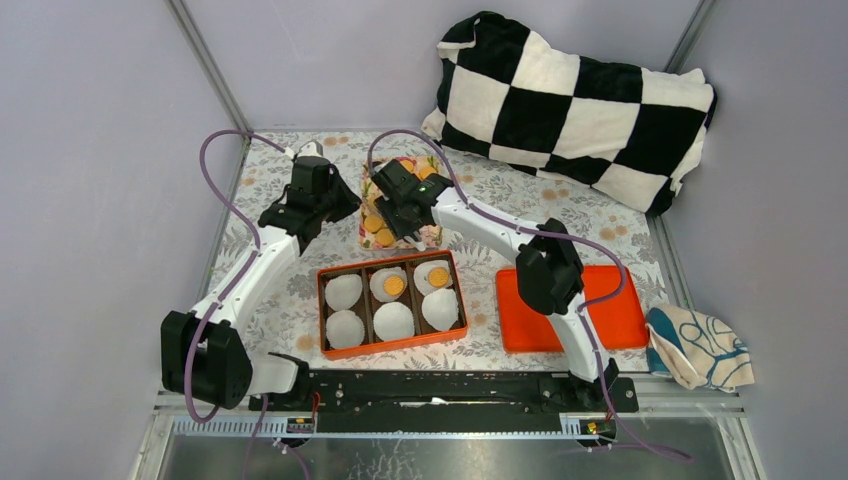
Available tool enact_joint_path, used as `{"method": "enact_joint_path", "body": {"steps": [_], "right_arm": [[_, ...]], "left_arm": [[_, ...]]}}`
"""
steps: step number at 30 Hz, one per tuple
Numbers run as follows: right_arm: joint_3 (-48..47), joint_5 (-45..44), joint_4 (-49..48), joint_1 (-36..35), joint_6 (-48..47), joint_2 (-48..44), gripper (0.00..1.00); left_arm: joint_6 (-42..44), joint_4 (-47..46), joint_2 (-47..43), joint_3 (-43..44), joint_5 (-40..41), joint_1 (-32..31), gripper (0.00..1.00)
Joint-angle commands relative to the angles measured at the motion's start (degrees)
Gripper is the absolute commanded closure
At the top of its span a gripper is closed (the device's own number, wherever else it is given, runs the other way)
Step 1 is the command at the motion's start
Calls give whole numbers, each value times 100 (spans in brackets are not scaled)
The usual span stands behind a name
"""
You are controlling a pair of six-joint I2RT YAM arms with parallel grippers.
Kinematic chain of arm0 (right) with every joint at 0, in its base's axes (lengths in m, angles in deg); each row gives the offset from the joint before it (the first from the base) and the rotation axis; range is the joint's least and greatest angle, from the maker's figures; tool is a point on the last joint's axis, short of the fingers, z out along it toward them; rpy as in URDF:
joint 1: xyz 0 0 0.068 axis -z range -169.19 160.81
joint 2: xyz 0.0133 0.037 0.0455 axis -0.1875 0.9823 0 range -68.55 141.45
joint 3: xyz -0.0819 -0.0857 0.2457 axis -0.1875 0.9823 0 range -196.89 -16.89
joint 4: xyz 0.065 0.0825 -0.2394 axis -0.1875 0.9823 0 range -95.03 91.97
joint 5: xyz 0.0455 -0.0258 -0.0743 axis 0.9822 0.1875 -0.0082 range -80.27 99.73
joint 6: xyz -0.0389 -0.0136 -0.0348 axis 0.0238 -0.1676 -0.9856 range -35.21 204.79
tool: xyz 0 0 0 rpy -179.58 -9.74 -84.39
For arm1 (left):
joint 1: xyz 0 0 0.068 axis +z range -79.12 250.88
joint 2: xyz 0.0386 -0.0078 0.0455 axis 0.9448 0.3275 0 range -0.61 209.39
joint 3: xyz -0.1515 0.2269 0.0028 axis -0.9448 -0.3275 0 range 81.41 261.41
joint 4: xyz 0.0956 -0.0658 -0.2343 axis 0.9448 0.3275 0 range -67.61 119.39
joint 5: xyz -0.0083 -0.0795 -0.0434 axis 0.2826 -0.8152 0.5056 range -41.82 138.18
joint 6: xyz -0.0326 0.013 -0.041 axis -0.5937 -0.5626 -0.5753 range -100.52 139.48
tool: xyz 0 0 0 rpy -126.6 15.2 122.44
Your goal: Pack the cookies
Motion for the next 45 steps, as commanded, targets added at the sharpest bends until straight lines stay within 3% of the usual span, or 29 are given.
{"method": "enact_joint_path", "body": {"steps": [1, 6, 10, 14, 22, 32, 39, 45], "right_arm": [[109, 30, 105, 39, 74, -261, 52], [-115, 63, 196, 47, 34, -73, 56], [-448, 82, 338, 71, -14, 89, 84], [-407, -187, 255, 76, -55, -209, 100], [161, -471, 88, 80, -216, -1331, 100], [1276, 660, 63, -54, -39, -2793, 100], [1494, 708, 636, -1252, -312, -3207, 100], [1736, 919, 643, -1688, -190, -3090, 100]], "left_arm": [[-23, -96, -28, -79, -100, 52, 76], [-41, -116, -27, -97, -132, 50, 76], [-9, -99, -49, -74, -96, 52, 76], [-11, -68, -76, -14, -63, 125, 76], [-314, -231, 37, -164, -731, 769, 77], [-626, 187, 175, 625, -537, 1563, 77], [-746, 215, 117, 544, -773, 1975, 77], [-721, 160, 66, 388, -1045, 1980, 77]]}}
